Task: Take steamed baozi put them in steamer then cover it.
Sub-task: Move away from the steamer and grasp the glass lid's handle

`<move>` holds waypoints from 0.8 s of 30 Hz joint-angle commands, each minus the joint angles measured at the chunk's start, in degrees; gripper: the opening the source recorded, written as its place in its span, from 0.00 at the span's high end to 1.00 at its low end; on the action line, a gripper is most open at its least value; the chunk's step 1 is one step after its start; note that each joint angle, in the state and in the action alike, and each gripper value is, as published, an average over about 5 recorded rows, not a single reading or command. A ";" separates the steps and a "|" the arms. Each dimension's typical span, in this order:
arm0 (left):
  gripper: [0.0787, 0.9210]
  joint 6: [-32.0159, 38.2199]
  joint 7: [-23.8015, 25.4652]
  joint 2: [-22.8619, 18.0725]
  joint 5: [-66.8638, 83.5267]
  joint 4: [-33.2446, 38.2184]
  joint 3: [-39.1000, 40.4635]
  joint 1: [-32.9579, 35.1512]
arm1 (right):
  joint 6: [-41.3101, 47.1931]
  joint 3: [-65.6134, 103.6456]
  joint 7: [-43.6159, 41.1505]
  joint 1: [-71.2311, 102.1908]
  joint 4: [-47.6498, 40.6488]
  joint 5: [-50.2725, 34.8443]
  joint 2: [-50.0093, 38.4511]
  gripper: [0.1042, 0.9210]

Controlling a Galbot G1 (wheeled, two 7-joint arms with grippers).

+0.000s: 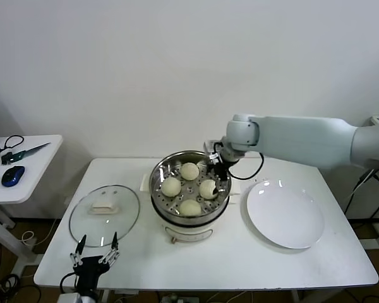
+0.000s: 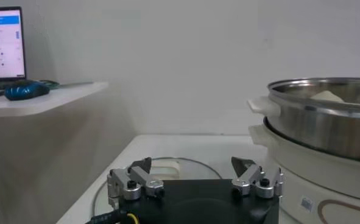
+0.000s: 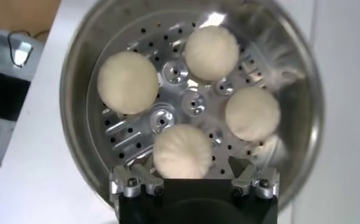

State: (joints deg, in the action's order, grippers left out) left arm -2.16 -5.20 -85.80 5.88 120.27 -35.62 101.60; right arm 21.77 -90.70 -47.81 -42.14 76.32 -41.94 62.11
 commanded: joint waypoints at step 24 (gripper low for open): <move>0.12 -0.14 -0.23 4.05 -1.57 1.04 -0.85 -2.93 | -14.78 118.48 39.88 102.39 19.43 7.35 -29.94 0.12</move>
State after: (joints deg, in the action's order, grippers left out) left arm -2.10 -5.62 -82.59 4.40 120.80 -35.77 98.76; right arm 15.98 -24.72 -16.77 5.11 87.63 -41.41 35.57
